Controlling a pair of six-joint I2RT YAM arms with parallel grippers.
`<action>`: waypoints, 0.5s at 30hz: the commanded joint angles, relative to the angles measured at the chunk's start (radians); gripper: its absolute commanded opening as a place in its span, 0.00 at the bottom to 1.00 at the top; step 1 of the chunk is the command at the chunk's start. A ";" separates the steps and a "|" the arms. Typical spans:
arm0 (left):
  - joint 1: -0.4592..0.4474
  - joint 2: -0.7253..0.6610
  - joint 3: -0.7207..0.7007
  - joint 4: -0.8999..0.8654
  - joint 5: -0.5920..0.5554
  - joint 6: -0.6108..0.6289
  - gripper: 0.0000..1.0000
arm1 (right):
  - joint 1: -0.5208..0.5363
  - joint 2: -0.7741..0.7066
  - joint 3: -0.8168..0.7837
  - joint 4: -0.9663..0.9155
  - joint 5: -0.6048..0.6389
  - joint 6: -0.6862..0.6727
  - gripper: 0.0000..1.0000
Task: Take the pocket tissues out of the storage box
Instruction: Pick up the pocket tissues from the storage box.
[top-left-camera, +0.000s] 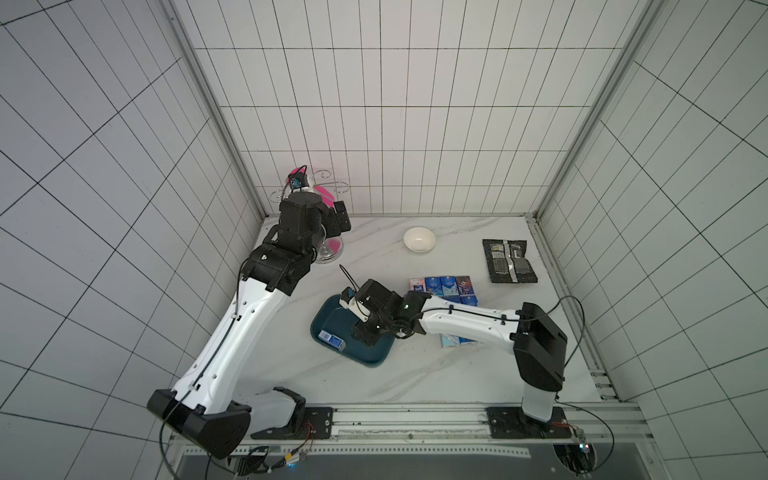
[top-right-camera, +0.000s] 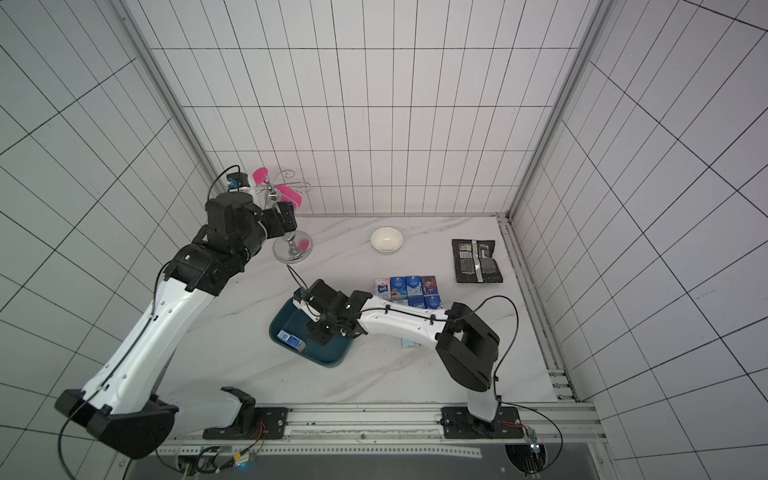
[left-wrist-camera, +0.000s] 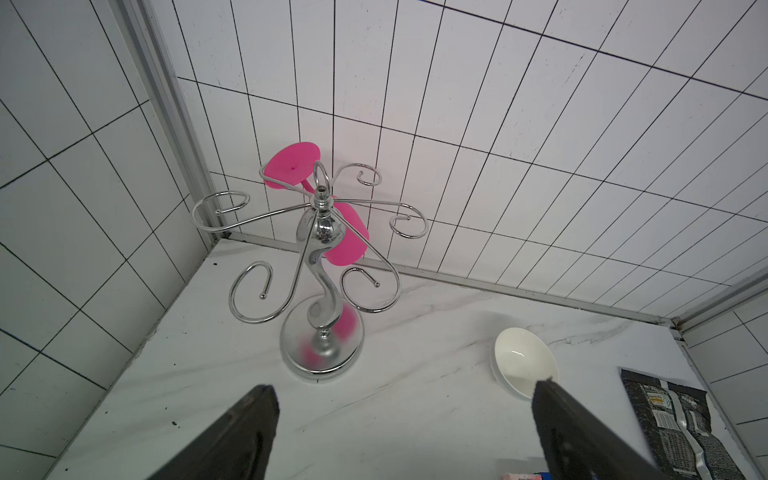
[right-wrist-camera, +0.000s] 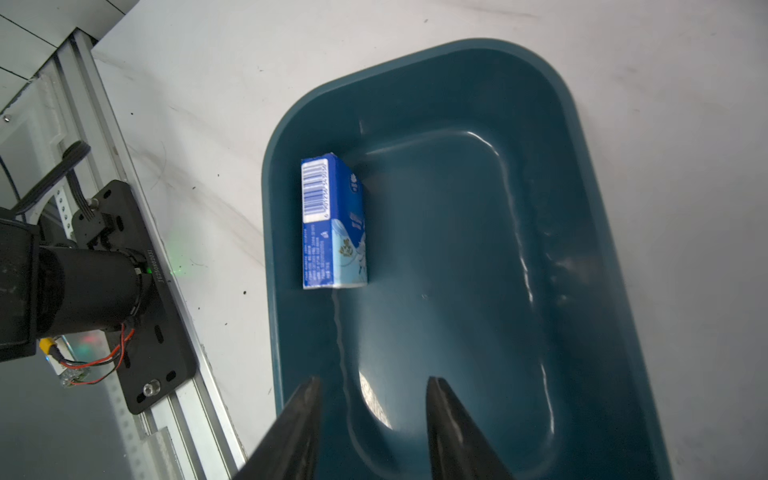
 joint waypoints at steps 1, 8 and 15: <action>-0.003 -0.015 0.017 -0.003 0.000 0.011 0.99 | 0.014 0.056 0.074 0.015 -0.071 -0.026 0.46; -0.004 -0.012 0.017 -0.004 0.003 0.014 0.99 | 0.014 0.159 0.161 0.027 -0.100 -0.031 0.46; -0.003 -0.013 0.023 -0.013 -0.006 0.020 0.99 | 0.015 0.221 0.197 0.031 -0.144 -0.027 0.45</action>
